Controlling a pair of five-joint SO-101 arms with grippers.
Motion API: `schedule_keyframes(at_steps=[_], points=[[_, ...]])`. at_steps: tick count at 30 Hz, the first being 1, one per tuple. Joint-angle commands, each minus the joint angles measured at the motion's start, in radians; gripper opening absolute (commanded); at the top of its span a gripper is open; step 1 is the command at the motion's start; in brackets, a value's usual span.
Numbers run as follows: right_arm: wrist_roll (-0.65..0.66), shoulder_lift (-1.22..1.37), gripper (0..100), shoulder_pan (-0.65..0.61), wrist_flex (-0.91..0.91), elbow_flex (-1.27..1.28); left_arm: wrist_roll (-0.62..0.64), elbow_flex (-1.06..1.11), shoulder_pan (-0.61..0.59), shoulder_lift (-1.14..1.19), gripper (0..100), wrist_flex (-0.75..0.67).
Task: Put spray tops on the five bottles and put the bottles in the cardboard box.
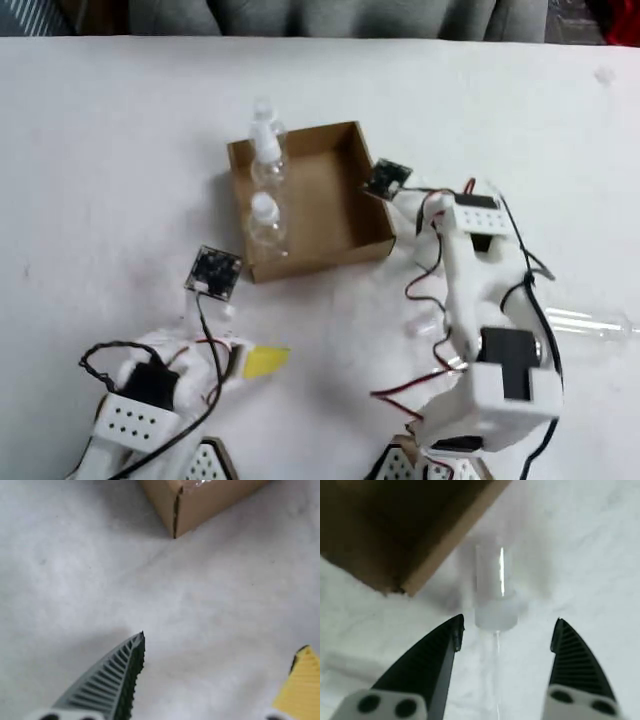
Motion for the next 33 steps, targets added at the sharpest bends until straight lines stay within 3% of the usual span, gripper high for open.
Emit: schedule_keyframes(at_steps=[1,4,9,16,23,28,33], points=[[-0.008,0.054,23.7,-0.007,0.005,-0.101,-0.011,-0.008,-0.010,-0.019,41,-0.023],[-0.020,0.116,21.4,-0.005,0.005,-0.158,-0.011,-0.008,-0.010,-0.019,41,-0.023],[-0.161,0.165,0.5,0.013,0.005,-0.276,-0.011,-0.008,-0.010,-0.019,41,-0.023],[-0.359,0.166,1.6,0.050,0.188,-0.466,-0.011,-0.008,-0.010,-0.019,41,-0.025],[-0.635,0.166,1.6,0.064,0.555,-0.735,-0.011,-0.008,-0.010,-0.019,41,-0.023],[-0.697,0.165,1.6,0.054,0.805,-0.850,-0.011,-0.008,-0.010,-0.019,41,-0.023],[-0.744,0.068,1.6,0.062,0.831,-0.776,-0.011,-0.008,-0.025,-0.019,40,-0.023]])
